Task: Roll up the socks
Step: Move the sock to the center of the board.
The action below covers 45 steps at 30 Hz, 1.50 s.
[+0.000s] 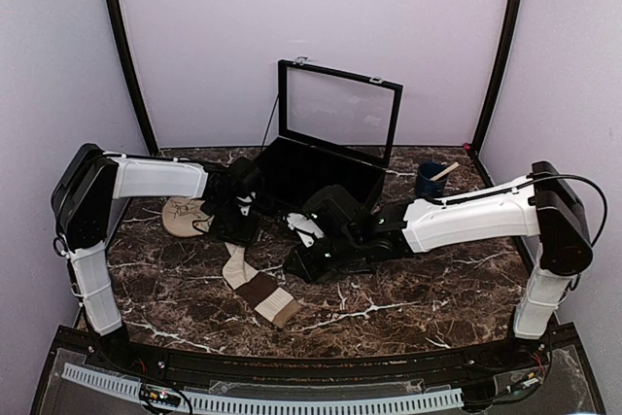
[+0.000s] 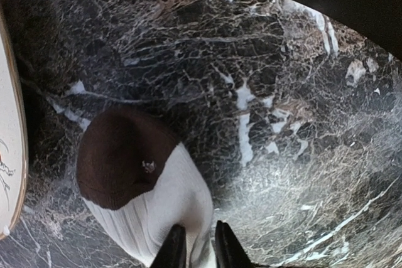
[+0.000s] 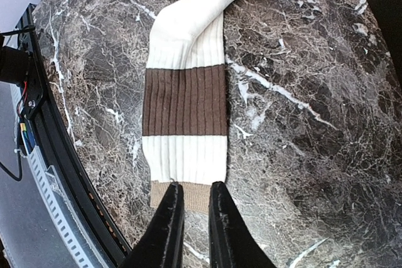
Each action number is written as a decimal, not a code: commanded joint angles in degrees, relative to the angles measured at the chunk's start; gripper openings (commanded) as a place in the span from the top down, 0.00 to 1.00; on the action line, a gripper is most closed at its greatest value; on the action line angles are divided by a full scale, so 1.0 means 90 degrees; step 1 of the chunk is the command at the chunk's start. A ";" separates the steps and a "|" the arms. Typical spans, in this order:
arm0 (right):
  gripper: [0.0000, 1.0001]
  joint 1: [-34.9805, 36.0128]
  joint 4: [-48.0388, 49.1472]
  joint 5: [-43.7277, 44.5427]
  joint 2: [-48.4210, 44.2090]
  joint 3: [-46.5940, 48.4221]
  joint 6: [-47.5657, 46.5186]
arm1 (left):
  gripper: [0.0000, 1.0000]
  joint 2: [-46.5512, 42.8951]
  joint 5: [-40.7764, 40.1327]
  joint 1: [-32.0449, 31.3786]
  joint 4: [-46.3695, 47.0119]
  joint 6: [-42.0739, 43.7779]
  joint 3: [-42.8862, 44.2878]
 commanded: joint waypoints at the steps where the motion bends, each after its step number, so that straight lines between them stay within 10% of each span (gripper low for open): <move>1: 0.86 0.0066 0.0126 -0.0096 0.0134 0.0096 -0.0049 | 0.84 0.0090 -0.0036 0.0031 -0.0185 0.0100 0.0235; 5: 0.87 0.0066 0.0110 -0.0178 0.0209 0.0108 -0.0103 | 1.00 0.0126 -0.0008 0.0031 -0.0201 0.0117 0.0274; 45: 1.00 0.0129 -0.0306 0.0300 0.1359 -0.0724 0.0853 | 1.00 -0.2979 0.0651 0.0031 0.2392 -0.0930 -0.2706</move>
